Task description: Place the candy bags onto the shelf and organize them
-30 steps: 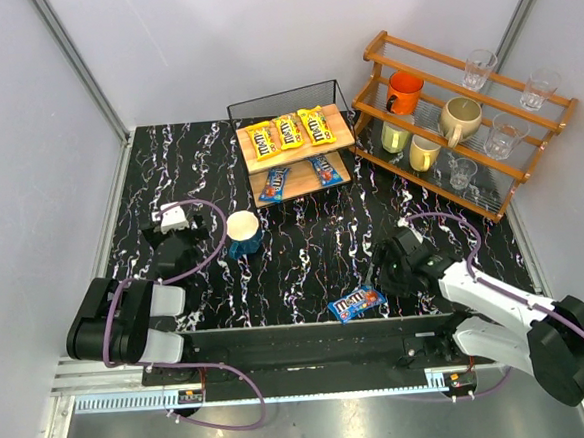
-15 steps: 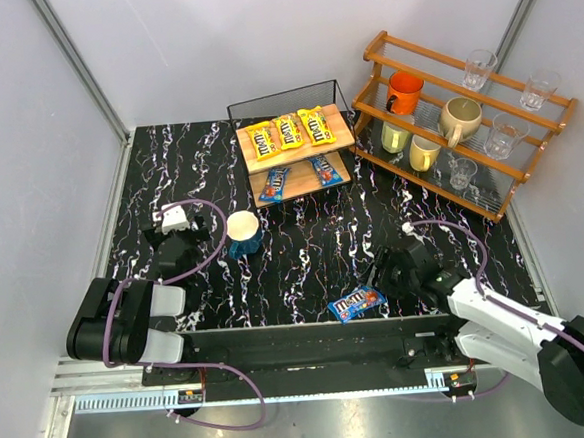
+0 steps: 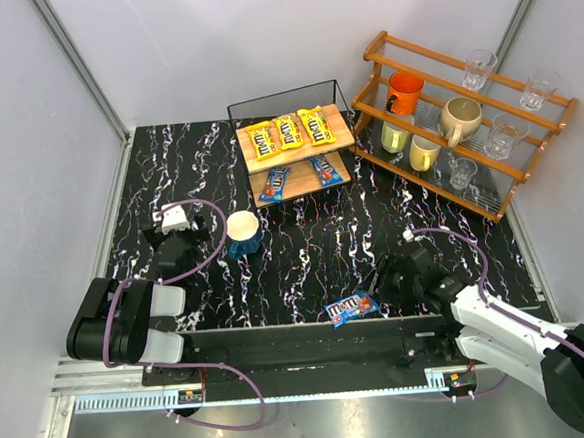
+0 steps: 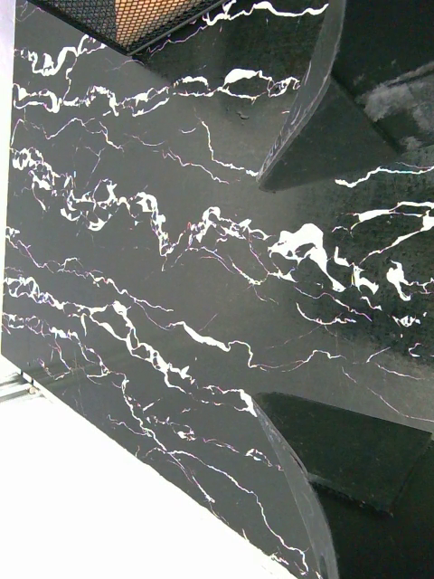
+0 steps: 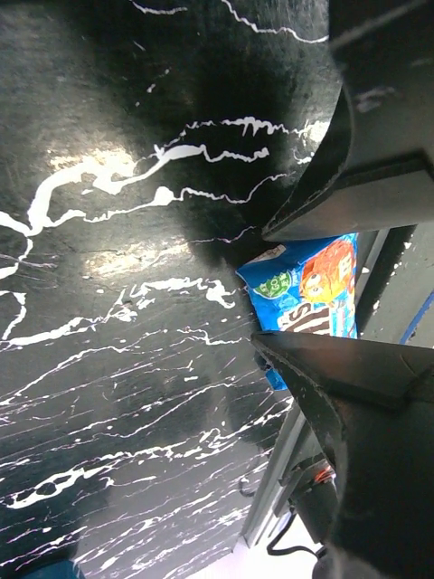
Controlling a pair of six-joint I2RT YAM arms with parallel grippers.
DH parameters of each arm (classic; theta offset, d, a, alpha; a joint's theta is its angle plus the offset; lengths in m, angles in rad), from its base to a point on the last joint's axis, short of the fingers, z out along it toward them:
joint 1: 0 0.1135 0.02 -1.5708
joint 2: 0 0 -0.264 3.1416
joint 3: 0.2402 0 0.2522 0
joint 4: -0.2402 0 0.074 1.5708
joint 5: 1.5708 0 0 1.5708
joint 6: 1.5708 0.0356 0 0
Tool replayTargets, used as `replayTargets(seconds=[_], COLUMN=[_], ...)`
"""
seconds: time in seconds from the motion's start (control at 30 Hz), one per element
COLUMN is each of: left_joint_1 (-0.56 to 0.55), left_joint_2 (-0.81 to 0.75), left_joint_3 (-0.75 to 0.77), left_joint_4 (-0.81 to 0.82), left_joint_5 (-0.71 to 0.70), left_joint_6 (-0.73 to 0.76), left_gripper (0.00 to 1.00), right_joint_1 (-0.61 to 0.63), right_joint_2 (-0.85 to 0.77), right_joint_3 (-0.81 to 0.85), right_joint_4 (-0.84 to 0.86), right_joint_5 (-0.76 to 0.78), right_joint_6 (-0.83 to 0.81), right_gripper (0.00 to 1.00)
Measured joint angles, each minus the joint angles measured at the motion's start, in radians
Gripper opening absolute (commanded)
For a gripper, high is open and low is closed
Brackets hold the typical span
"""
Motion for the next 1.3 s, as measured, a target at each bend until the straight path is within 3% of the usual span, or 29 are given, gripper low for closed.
replayTargets(seconds=[0.67,0.73,0.77,0.83,0.93,1.13,1.3], left_joint_1=[0.000,0.000,0.000,0.000,0.000,0.000,0.000], left_joint_2=[0.000,0.000,0.000,0.000,0.000,0.000,0.000], left_joint_3=[0.000,0.000,0.000,0.000,0.000,0.000,0.000], left_joint_4=[0.000,0.000,0.000,0.000,0.000,0.000,-0.002], left_joint_5=[0.000,0.000,0.000,0.000,0.000,0.000,0.000], left_joint_6=[0.000,0.000,0.000,0.000,-0.001,-0.001,-0.003], left_gripper=[0.99,0.99,0.99,0.99,0.99,0.99,0.99], right_joint_1=[0.001,0.001,0.001,0.001,0.002,0.002,0.003], right_joint_2=[0.078,0.087,0.093,0.108,0.137,0.097,-0.042], right_joint_3=[0.005,0.008,0.009,0.009,0.008,-0.009,-0.011], right_joint_4=[0.025,0.027,0.029,0.031,0.035,0.055,0.048], right_joint_5=[-0.122,-0.124,-0.125,-0.124,-0.129,-0.126,-0.044], right_joint_6=[-0.021,-0.021,-0.021,-0.027,-0.023,0.008,0.084], right_gripper=[0.47,0.42,0.28,0.12,0.00,0.00,0.00])
